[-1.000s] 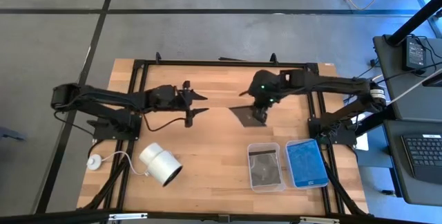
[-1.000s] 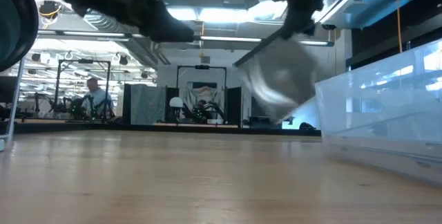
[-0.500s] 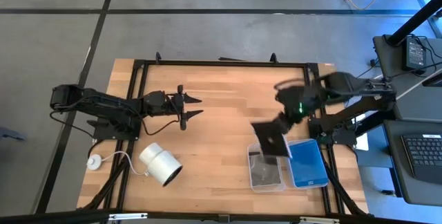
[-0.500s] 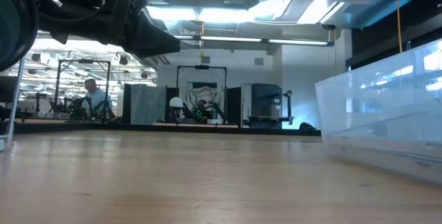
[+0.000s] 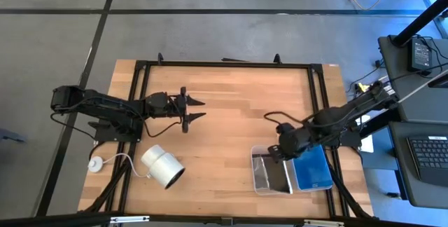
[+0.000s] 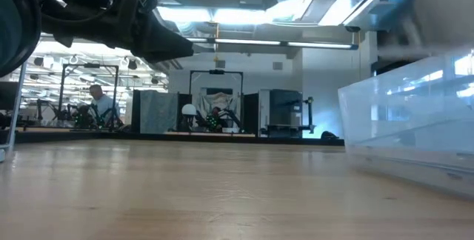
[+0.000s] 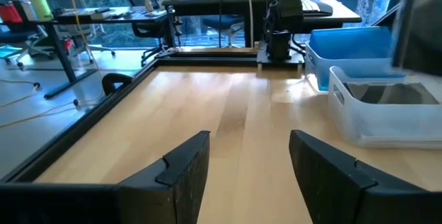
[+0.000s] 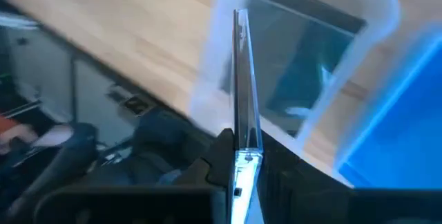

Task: Pick & place jewel cases by type
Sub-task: Put the black CD case into the left transparent bin

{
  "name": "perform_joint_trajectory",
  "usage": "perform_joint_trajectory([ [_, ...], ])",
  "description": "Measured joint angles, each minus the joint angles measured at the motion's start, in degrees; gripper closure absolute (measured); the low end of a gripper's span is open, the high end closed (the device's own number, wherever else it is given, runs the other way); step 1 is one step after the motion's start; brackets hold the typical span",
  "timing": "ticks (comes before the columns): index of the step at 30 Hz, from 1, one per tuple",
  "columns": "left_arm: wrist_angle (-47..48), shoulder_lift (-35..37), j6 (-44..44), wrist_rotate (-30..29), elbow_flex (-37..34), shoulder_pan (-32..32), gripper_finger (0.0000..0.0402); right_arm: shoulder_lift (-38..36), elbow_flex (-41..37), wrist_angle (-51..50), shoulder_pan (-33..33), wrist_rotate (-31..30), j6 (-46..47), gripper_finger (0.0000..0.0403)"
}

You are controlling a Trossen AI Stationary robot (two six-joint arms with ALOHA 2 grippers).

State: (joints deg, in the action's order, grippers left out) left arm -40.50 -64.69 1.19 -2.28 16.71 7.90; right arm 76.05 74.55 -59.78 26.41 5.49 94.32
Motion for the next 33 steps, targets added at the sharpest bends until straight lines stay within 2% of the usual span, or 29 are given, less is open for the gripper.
perform_joint_trajectory([
  [6,0.2,0.0,0.0,1.0,0.0,0.0,0.0206,0.0,-7.2,4.3,0.3,0.5,1.1,0.0359],
  [12,0.7,0.0,-0.6,1.0,0.0,0.0,0.0205,-0.1,-11.3,11.1,0.3,-2.0,-0.3,0.0352],
  [26,1.8,0.0,-1.1,0.9,0.0,0.0,0.0206,-0.1,-14.0,9.2,0.2,-2.2,-3.5,0.0327],
  [29,1.8,0.0,-1.1,0.9,0.0,0.0,0.0206,-0.1,-14.0,6.8,0.0,-2.3,-4.9,0.0305],
  [33,1.8,-0.3,-2.0,0.9,0.0,0.0,0.0205,-0.1,-14.0,4.3,0.0,-2.4,-5.6,0.0253],
])
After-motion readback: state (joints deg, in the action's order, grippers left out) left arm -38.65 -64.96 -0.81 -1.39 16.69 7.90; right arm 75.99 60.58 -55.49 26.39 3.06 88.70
